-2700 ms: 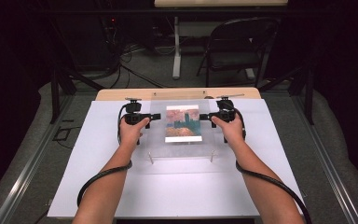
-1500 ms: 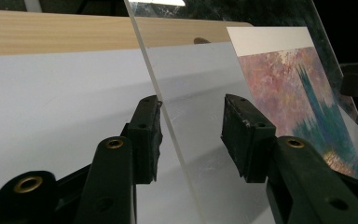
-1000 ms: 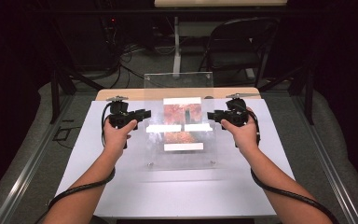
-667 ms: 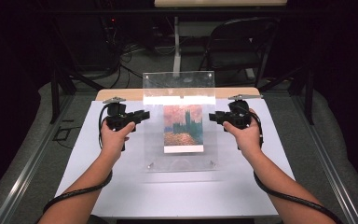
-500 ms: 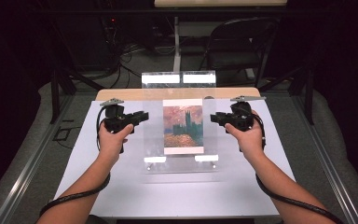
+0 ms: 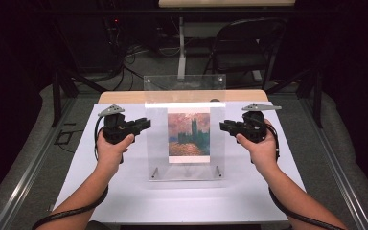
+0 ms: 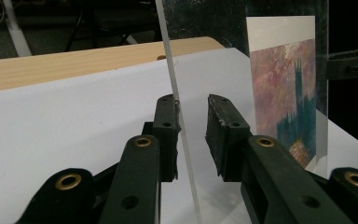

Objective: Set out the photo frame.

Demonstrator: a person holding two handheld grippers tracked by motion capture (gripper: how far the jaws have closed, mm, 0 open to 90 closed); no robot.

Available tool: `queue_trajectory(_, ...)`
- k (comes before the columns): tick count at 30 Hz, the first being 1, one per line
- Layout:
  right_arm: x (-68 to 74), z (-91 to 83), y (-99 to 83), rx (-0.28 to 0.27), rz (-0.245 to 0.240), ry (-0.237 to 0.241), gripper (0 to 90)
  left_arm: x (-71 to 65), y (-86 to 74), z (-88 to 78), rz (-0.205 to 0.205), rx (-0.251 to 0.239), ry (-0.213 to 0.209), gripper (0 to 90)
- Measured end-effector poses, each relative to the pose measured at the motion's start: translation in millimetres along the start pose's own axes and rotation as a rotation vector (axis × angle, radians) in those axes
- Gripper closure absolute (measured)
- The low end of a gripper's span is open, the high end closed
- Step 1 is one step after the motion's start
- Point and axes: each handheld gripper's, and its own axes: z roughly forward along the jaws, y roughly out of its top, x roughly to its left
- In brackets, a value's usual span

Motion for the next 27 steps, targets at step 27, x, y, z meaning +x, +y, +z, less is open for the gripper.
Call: queue_trajectory(27, 26.7, -40.9, -26.9, -0.035, -0.039, 0.066, 74.4, -33.1, -28.1, -41.9, 0.074, -0.046, -0.041, 79.4)
